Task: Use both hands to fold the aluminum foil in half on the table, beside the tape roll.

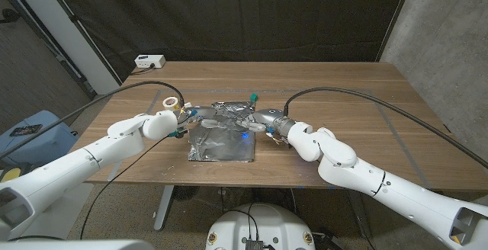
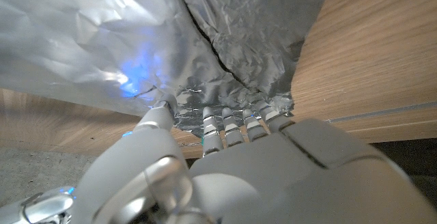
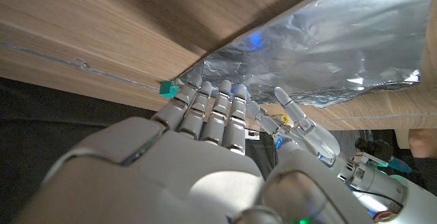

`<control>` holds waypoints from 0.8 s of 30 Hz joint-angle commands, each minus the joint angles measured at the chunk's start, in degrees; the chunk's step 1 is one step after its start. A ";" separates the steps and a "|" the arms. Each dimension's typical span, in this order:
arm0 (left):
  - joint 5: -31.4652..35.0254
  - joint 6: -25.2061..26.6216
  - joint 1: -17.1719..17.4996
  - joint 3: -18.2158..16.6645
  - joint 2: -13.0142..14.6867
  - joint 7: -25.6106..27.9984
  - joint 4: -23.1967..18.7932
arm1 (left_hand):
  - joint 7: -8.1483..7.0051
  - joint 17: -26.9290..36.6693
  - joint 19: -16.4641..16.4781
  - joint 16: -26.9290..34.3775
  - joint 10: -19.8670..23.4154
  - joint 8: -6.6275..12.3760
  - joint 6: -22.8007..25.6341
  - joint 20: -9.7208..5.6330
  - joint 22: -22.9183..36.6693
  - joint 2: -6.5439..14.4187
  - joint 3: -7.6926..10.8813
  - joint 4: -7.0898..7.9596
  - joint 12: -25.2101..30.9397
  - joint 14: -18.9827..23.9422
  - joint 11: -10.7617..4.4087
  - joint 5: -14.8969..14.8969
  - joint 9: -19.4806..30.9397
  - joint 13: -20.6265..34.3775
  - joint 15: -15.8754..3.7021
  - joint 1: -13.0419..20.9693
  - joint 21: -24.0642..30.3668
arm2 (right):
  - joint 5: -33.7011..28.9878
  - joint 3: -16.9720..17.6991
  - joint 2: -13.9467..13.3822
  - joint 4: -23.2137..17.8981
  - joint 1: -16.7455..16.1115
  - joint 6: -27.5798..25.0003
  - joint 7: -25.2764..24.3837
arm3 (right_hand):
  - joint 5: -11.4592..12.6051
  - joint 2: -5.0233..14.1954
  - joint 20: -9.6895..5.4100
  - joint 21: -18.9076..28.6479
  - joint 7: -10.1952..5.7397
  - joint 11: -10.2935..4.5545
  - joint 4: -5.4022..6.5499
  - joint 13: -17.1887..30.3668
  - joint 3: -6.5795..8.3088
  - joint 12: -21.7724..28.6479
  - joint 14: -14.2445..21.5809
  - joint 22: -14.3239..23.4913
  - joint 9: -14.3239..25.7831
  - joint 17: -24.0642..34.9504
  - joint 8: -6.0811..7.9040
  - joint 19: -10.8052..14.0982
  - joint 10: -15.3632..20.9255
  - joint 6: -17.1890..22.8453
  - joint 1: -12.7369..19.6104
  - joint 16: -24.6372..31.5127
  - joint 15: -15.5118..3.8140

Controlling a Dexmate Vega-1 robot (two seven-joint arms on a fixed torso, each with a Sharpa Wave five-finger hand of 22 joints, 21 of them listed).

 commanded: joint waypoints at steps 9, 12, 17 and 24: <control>1.16 0.49 -2.54 1.40 -2.69 0.23 2.56 | 0.09 0.08 0.41 -0.13 0.33 0.05 -0.21 0.01 0.02 0.08 -0.13 0.11 -0.10 0.26 -0.24 0.25 0.06 0.19 0.02 0.25 0.01 | -1.64 1.45 -2.14 -11.26 -2.34 -10.17 10.05 | 0.30 2.32 -0.46 -0.36 0.41 0.12 -0.07 0.02 0.64 -0.27 -0.92 0.03 0.12 -0.26 -0.12 -0.67 -0.79 -0.30 -0.68 -0.47 0.73; 1.00 -0.32 -3.38 1.69 -3.34 0.62 4.08 | 0.09 0.08 0.36 -0.14 0.23 0.03 -0.30 0.03 0.02 0.03 -0.18 0.13 -0.14 0.21 -0.17 0.24 0.06 0.19 0.07 0.21 -0.01 | -3.45 0.37 -1.98 -11.92 -2.28 -11.61 11.37 | 0.34 2.29 -0.44 -0.37 0.87 0.27 -0.19 -0.01 0.78 -0.22 -0.96 0.02 0.11 -0.40 0.12 -0.68 -0.70 0.31 -0.58 -0.48 0.80; 1.17 -1.32 -4.56 2.19 -4.09 1.27 5.72 | 0.13 0.08 0.33 -0.17 0.25 0.03 -0.36 0.04 0.02 -0.03 -0.25 0.14 -0.13 0.11 -0.15 0.23 0.06 0.19 0.08 0.15 -0.03 | -4.98 -0.72 -1.36 -12.52 -2.43 -13.39 13.00 | 0.36 2.30 -0.42 -0.40 0.81 0.31 -0.29 -0.03 0.90 -0.26 -0.99 0.02 0.10 -0.50 0.14 -0.75 -0.79 0.37 -0.49 -0.50 0.86; 0.98 0.73 -4.14 1.98 -5.06 3.30 5.55 | 0.20 0.07 0.31 -0.13 0.25 0.08 -0.27 0.02 0.03 -0.06 -0.28 0.11 -0.13 0.25 -0.10 0.23 0.06 0.19 0.05 0.16 -0.03 | -6.65 -1.55 -0.18 -12.87 -2.55 -15.42 14.40 | 0.41 2.36 -0.34 -0.47 0.70 0.33 -0.43 -0.05 1.11 -0.28 -1.09 0.01 0.09 -0.65 0.09 -0.95 -0.87 0.29 -0.31 -0.54 0.91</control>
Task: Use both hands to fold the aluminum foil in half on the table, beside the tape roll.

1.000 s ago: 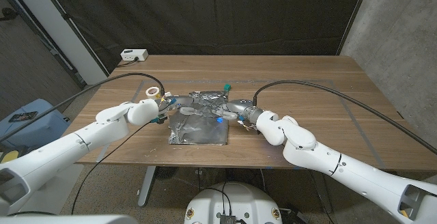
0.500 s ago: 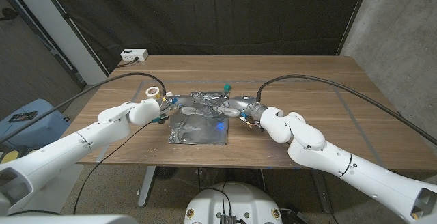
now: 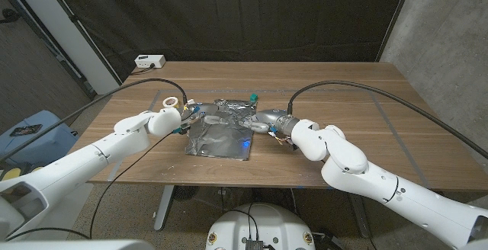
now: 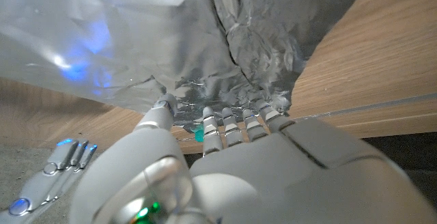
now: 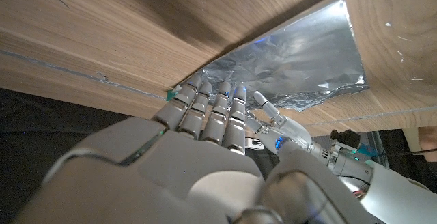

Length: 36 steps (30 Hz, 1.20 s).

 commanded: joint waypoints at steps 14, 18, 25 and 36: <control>-0.95 7.47 2.80 -0.57 -2.21 7.07 -2.09 | 0.40 0.12 1.09 0.27 0.79 0.18 -0.05 0.36 0.04 -0.35 -0.21 0.09 0.05 1.78 0.03 0.30 0.05 0.19 0.25 -0.08 0.24 | -4.50 -2.84 1.76 -3.31 0.66 -4.15 6.96 | 0.47 2.32 -0.03 -0.33 0.03 0.00 -0.28 -0.09 1.05 -0.04 -0.42 0.01 0.07 -0.16 0.07 -0.67 -0.15 0.17 -0.02 -0.13 0.19; -1.20 7.51 2.81 -0.44 -2.18 7.56 -2.08 | 0.38 0.11 1.13 0.24 0.84 0.23 0.07 0.33 0.04 -0.42 -0.19 0.05 0.06 1.83 0.01 0.31 0.04 0.19 0.30 -0.09 0.24 | -5.06 -3.25 1.95 -3.70 0.82 -3.57 7.90 | 0.49 2.35 0.02 -0.37 0.04 -0.01 -0.33 -0.09 1.15 0.01 -0.45 0.01 0.07 -0.22 0.08 -0.80 -0.07 0.20 0.05 -0.13 0.17; -1.61 7.41 2.76 -0.35 -2.09 8.19 -2.01 | 0.37 0.10 1.16 0.17 0.84 0.19 0.00 0.38 0.04 -0.55 -0.16 -0.05 0.04 1.92 -0.01 0.33 0.04 0.19 0.31 -0.10 0.23 | -5.02 -3.55 2.31 -4.08 0.98 -0.81 8.52 | 0.54 2.46 0.10 -0.49 -0.11 -0.12 -0.46 -0.10 1.43 0.03 -0.61 0.01 0.07 -0.36 0.10 -1.25 -0.05 0.26 0.25 -0.16 0.20; -1.80 7.96 3.71 -0.50 -1.34 8.91 -3.17 | 0.55 0.11 1.13 0.08 0.84 0.12 -0.18 0.42 0.04 -0.61 -0.08 -0.12 0.01 1.95 0.01 0.36 0.03 0.18 0.43 -0.15 0.19 | -4.40 -4.23 3.97 -2.63 1.99 4.06 9.73 | 0.64 2.82 0.32 -0.91 -0.71 -0.62 -0.47 -0.10 2.02 -0.10 -1.53 0.02 0.08 -0.54 -0.18 -2.97 -0.53 -0.45 0.44 -0.33 0.95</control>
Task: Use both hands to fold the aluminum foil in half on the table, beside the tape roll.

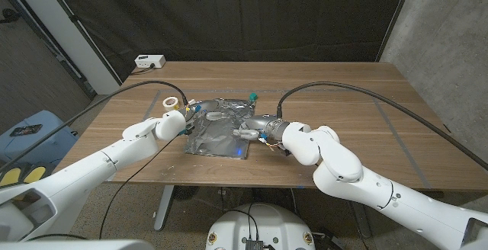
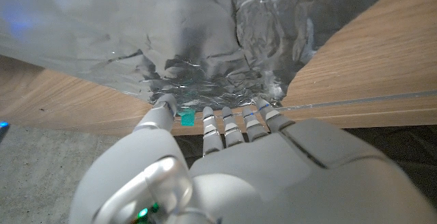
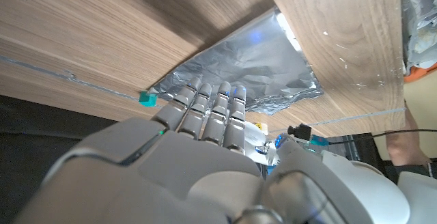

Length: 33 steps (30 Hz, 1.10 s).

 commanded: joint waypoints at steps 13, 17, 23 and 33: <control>-1.04 1.29 2.15 -0.58 1.29 1.86 -1.99 | 0.40 0.12 0.21 -0.03 0.26 0.13 -0.08 0.07 0.04 -0.50 -0.04 -0.17 -0.04 0.48 0.20 0.38 0.03 0.19 -0.15 -0.03 0.13 | 1.78 -1.31 3.87 4.24 2.96 7.82 2.27 | 0.37 3.16 0.32 -0.64 -1.53 -1.63 0.84 0.17 1.09 -0.19 -2.59 0.06 0.21 0.16 -0.36 -3.93 -0.99 -1.26 -0.14 -0.21 1.14; -1.08 1.77 2.37 -0.61 1.39 1.85 -2.24 | 0.45 0.12 0.20 -0.04 0.31 0.13 -0.08 0.10 0.04 -0.49 -0.01 -0.18 -0.03 0.49 0.25 0.39 0.03 0.19 -0.13 -0.05 0.12 | 1.90 -1.63 4.19 5.65 3.25 8.47 2.01 | 0.37 3.07 0.37 -0.56 -1.64 -1.70 0.88 0.17 1.09 -0.19 -2.70 0.06 0.21 0.17 -0.37 -4.04 -1.03 -1.36 -0.23 -0.17 1.07; -1.14 2.02 2.43 -0.55 1.47 1.70 -2.39 | 0.50 0.11 0.18 -0.07 0.24 0.13 -0.09 0.11 0.04 -0.51 0.01 -0.23 -0.06 0.49 0.20 0.40 0.03 0.19 -0.19 -0.04 0.10 | 2.62 -2.41 4.94 8.68 4.18 9.67 1.94 | 0.39 2.95 0.20 -0.52 -1.82 -2.09 0.95 0.18 1.13 -0.25 -3.14 0.06 0.22 0.19 -0.44 -4.58 -1.34 -1.73 -0.37 -0.17 0.95; -1.34 1.51 2.32 -0.55 1.84 1.37 -2.33 | 0.50 0.13 0.19 -0.08 0.25 0.13 -0.11 0.13 0.04 -0.50 0.03 -0.22 -0.07 0.50 0.28 0.42 0.02 0.19 -0.11 -0.12 0.09 | 7.95 -1.64 3.32 15.72 4.72 19.49 -5.91 | 0.49 2.88 -0.91 -0.17 -2.50 -2.70 0.99 0.19 1.37 -0.31 -3.45 0.05 0.23 0.15 -0.42 -4.71 -1.88 -2.14 -0.51 -0.01 -0.33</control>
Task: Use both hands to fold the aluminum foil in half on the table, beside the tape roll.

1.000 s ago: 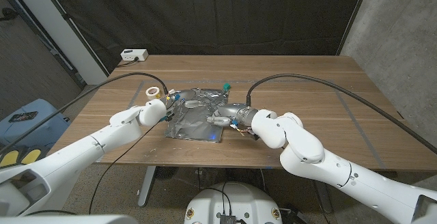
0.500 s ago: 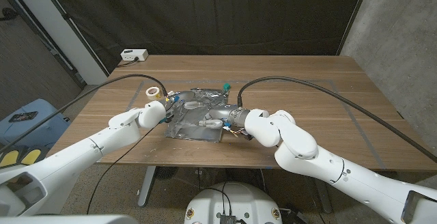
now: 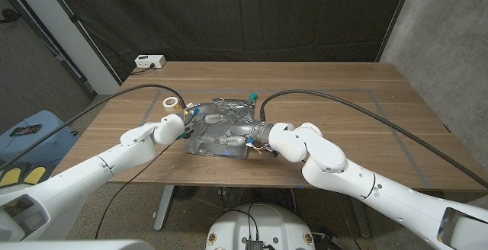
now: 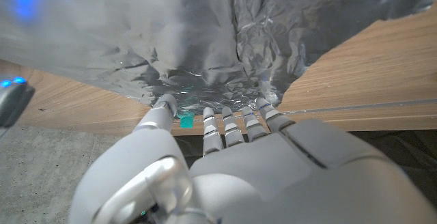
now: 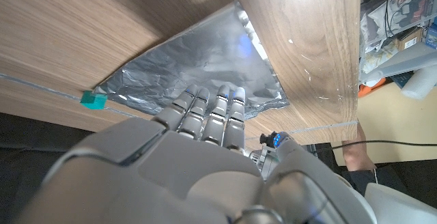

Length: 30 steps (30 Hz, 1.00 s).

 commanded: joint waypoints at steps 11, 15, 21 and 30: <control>-0.55 -1.66 -0.24 -0.30 1.10 -0.82 0.37 | 0.26 0.13 0.29 -0.10 0.24 0.17 0.17 0.11 0.05 -0.36 0.04 -0.24 -0.09 0.52 0.31 0.43 0.03 0.19 -0.11 -0.05 0.11 | 9.88 2.02 -3.17 10.84 0.61 16.48 -10.50 | 0.39 2.70 -2.47 0.77 -1.19 -1.22 0.25 0.19 0.77 -0.39 0.24 0.03 0.10 0.09 -0.17 0.88 -1.03 -0.61 -0.72 0.36 -2.46; -0.56 -1.69 -0.33 -0.28 1.08 -1.08 0.49 | 0.29 0.13 0.29 -0.11 0.30 0.18 0.22 0.09 0.05 -0.36 0.05 -0.25 -0.07 0.52 0.21 0.43 0.03 0.19 -0.10 -0.06 0.10 | 10.66 2.19 -3.37 11.54 0.43 17.51 -11.07 | 0.41 2.66 -2.80 0.89 -1.33 -1.31 0.23 0.20 0.84 -0.38 0.25 0.03 0.10 0.06 -0.18 1.14 -1.20 -0.78 -0.75 0.39 -2.87; -0.53 -1.91 -0.39 -0.31 1.04 -1.15 0.62 | 0.21 0.13 0.29 -0.11 0.24 0.20 0.27 0.09 0.05 -0.36 0.07 -0.25 -0.10 0.54 0.31 0.44 0.03 0.19 -0.11 -0.10 0.10 | 10.70 2.29 -3.37 11.38 0.28 17.48 -11.25 | 0.44 2.58 -2.91 0.98 -1.45 -1.54 0.18 0.20 0.93 -0.33 0.27 0.02 0.11 0.01 -0.15 1.39 -1.30 -0.88 -0.75 0.43 -3.17; -0.48 -2.72 -0.10 -0.51 1.36 -0.97 0.38 | 0.29 0.13 0.31 -0.13 0.25 0.25 0.42 0.09 0.05 -0.39 0.07 -0.28 -0.11 0.53 0.33 0.44 0.03 0.19 -0.09 -0.15 0.09 | 10.13 3.23 -4.08 8.27 0.14 17.12 -10.94 | 0.47 2.34 -3.01 1.09 -1.55 -1.58 -0.08 0.20 1.09 -0.24 0.35 0.01 0.11 -0.13 -0.06 1.74 -1.33 -0.91 -0.57 0.45 -3.34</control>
